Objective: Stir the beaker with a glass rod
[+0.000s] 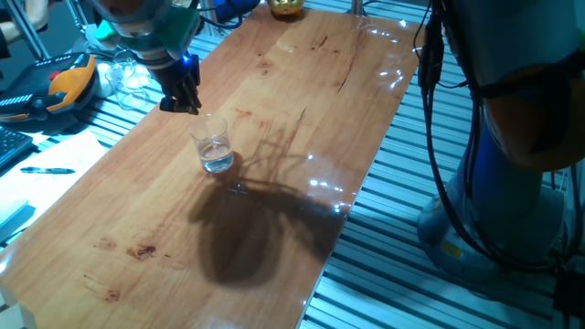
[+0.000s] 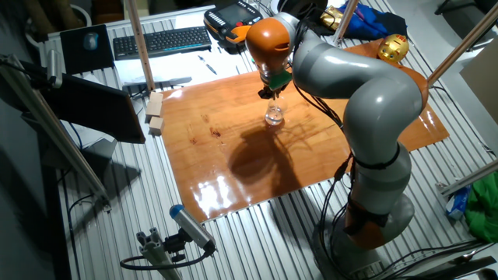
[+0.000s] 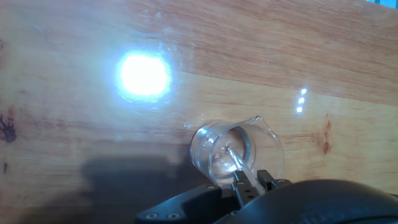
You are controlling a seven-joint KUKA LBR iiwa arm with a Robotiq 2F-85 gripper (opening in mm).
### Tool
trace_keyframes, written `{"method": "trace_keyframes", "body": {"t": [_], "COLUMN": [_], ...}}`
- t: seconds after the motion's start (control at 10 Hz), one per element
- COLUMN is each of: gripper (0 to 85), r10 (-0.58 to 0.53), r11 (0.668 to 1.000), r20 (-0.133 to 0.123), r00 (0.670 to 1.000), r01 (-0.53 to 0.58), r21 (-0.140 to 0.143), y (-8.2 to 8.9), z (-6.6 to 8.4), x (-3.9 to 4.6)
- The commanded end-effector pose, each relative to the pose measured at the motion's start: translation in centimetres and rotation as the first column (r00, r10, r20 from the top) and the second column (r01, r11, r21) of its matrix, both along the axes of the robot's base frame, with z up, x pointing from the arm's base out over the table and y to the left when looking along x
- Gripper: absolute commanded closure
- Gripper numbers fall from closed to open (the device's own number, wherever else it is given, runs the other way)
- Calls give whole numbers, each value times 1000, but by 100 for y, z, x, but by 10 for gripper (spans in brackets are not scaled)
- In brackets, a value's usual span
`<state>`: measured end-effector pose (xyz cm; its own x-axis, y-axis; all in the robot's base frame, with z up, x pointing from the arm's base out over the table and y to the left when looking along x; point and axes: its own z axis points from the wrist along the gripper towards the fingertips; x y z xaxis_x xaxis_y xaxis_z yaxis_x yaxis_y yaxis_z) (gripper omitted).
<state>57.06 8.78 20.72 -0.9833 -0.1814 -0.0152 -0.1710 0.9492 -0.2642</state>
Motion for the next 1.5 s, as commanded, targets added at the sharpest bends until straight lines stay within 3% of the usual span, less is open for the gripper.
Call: {"method": "trace_keyframes", "body": {"t": [0.0,0.6,1.4], "gripper": [850,850,850], "r10": [6,-21,-60], "r11": [1000,1000,998], "r20": [-1,-5,19], "r00": [1000,1000,998], "r01": [-6,21,61], "r21": [0,-5,-11], "y": [-1,2,-1], "z": [-1,-7,-93], "x": [-2,-5,-17]}}
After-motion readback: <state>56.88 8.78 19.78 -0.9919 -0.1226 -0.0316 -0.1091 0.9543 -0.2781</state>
